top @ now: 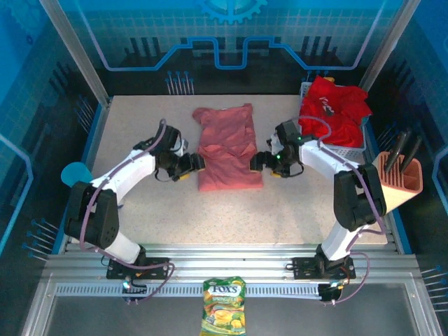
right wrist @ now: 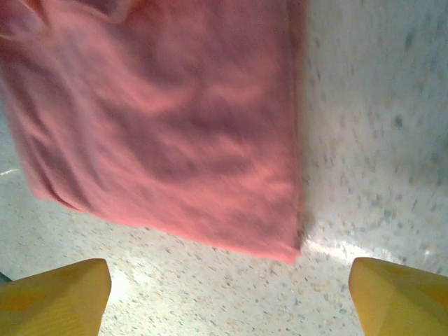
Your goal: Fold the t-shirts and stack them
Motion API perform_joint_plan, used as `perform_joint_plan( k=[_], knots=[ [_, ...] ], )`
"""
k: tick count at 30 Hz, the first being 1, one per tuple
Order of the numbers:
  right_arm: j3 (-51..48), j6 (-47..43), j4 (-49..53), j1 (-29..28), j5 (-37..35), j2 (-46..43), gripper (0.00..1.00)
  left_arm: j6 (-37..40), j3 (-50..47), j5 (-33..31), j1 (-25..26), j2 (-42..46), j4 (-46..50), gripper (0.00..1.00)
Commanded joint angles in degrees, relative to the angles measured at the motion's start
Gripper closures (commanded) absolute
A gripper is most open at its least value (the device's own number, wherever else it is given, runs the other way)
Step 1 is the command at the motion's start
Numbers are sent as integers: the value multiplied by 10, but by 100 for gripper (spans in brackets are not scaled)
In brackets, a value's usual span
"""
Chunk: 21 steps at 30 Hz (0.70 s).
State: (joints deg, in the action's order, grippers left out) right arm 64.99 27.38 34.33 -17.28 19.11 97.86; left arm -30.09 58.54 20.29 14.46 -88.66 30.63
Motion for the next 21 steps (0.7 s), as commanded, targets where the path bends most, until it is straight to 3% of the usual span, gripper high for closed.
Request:
perform_joint_plan(
  k=[1,4,10,21],
  knots=[
    [-55,11,-64,5,30,-12,15,-24,-55,38,9,15,-71,30],
    [-90,23,-103,6,45,-11,17,-31,-97,19,24,17,-112,31],
    [-121,49,-162,-4,65,2,29,-70,-146,32,30,-9,-210,43],
    [-97,54,-184,-7,53,46,43,-88,-120,16,53,-62,-224,55]
  ],
)
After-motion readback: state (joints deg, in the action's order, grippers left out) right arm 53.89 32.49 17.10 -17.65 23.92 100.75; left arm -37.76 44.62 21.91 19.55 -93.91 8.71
